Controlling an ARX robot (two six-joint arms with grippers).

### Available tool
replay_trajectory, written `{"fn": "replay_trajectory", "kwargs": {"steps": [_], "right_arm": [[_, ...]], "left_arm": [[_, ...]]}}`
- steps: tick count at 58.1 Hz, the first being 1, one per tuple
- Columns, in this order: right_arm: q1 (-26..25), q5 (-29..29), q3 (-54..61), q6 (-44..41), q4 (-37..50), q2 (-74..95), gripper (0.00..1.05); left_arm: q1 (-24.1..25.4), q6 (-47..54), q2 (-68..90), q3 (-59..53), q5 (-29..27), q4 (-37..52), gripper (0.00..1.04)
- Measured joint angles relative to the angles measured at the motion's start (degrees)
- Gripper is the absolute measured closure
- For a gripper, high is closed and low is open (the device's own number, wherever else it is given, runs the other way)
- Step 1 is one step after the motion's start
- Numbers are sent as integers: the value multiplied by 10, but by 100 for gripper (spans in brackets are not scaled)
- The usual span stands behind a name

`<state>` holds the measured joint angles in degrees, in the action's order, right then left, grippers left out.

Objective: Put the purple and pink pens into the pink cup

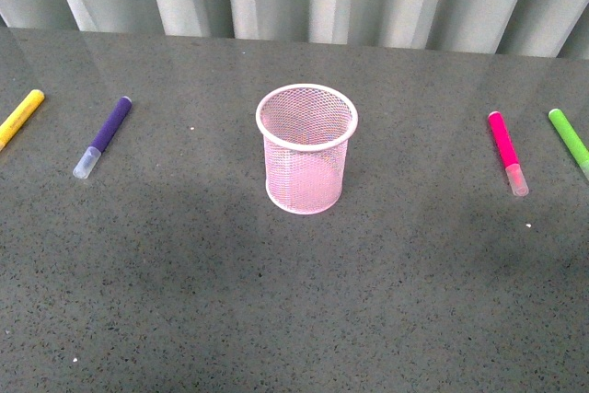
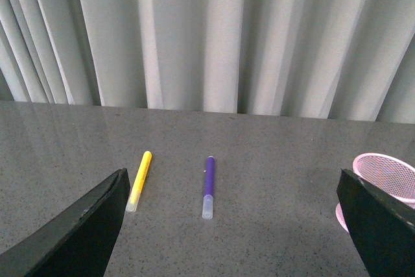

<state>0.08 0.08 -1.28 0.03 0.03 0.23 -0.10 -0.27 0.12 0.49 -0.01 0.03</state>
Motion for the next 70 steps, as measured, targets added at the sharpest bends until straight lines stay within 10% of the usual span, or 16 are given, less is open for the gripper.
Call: {"fn": "replay_trajectory", "kwargs": {"steps": [70], "right_arm": [[0,0,0,0,0,0,7]], "left_arm": [[0,0,0,0,0,0,7]]}}
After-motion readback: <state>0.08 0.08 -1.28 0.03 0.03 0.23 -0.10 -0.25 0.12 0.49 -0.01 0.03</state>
